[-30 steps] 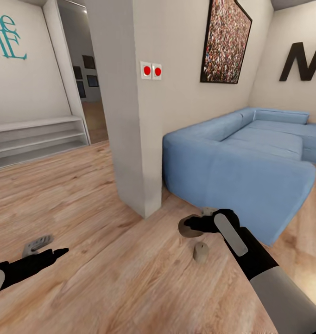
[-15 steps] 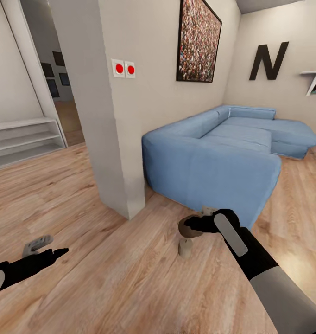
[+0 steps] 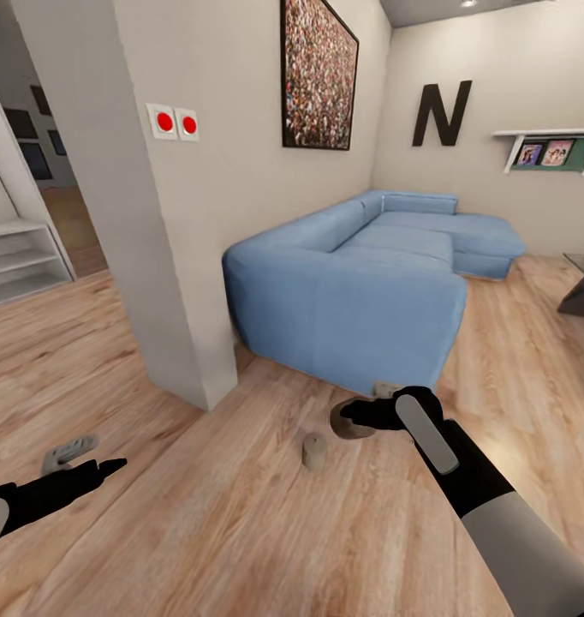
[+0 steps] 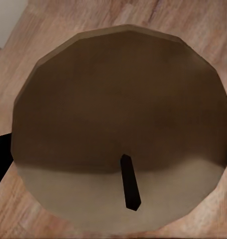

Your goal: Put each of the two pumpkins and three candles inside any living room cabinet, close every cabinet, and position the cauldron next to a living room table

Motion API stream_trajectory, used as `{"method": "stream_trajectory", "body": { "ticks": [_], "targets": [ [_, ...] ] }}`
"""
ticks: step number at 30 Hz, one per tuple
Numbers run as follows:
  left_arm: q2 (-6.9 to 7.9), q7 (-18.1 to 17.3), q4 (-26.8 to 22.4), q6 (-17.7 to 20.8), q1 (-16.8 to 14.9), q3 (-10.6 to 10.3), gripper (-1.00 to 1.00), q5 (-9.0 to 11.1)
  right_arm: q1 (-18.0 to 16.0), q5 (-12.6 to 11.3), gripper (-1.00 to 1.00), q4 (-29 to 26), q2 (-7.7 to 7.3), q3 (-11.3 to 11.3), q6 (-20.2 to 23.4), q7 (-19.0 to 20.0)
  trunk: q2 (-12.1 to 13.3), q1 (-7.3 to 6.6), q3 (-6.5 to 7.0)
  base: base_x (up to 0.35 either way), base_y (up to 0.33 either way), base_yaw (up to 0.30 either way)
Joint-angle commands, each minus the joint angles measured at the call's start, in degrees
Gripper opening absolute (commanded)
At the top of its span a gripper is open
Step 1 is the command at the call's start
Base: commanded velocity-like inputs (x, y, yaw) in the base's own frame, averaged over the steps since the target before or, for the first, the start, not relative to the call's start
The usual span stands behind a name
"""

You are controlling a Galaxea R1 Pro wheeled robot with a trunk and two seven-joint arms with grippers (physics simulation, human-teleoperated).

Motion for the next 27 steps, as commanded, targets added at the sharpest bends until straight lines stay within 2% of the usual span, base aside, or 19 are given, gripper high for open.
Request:
{"method": "stream_trajectory", "body": {
  "ticks": [1,27],
  "targets": [
    [0.0,-0.37,-0.04,0.28,-0.02,0.1,1.0,-0.25,-0.06,-0.6,-1.0,-0.03,-0.04,0.17,-0.04,-0.69,-0.03,-0.01,-0.08,0.0,0.0,-0.274],
    [-0.09,-0.37,0.04,0.28,-0.02,-0.08,1.0,-0.25,-0.07,-0.55,-1.0,1.12,-0.13,0.08,-0.21,-0.7,-0.03,-0.01,-0.75,0.0,0.0,-0.272]
  ]
}}
